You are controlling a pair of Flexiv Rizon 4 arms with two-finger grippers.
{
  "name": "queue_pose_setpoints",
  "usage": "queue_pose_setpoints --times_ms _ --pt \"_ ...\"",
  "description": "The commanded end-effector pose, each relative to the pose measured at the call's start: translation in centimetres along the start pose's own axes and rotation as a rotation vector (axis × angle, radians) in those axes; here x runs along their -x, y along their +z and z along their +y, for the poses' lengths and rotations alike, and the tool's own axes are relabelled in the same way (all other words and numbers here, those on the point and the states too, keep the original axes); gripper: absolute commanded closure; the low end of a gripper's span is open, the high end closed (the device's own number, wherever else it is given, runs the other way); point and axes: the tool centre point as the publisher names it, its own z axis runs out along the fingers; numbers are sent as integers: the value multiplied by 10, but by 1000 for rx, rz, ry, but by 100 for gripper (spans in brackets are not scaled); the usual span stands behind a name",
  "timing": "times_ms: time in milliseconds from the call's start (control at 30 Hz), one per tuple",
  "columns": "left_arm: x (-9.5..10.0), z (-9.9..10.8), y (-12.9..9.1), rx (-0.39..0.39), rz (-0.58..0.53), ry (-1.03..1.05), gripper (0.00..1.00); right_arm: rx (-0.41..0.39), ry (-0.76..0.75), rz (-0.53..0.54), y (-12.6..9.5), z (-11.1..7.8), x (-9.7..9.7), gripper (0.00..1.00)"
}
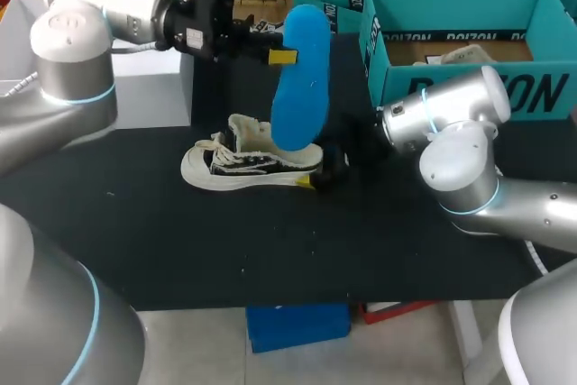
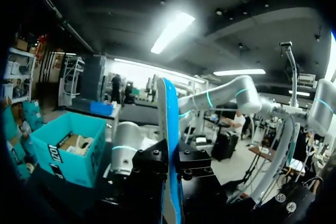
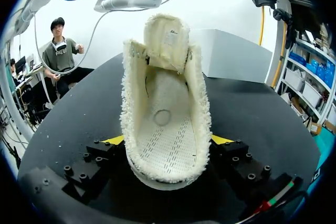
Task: Take the shoe out of the shoebox, open the shoe tongue, remove and reinsert the insole, then place the shoe into the shoebox
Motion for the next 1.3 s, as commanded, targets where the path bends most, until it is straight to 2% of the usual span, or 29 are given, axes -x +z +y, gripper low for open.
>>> queue_pose_setpoints --times_ms 33,333,667,900,1300 --pt "-8 1 -5 -85 -36 -37 100 -2 1 -1 1 -2 0 100" --pt "-17 -25 -7 -175 -67 -87 100 -2 1 -1 1 -2 0 100" --pt "-29 -45 -10 -196 -128 -117 100 -2 1 -1 1 -2 0 100" --pt "-38 -52 -9 -201 -128 -120 100 -2 1 -1 1 -2 0 100" --pt "-38 -52 -9 -196 -138 -112 100 -2 1 -1 1 -2 0 100"
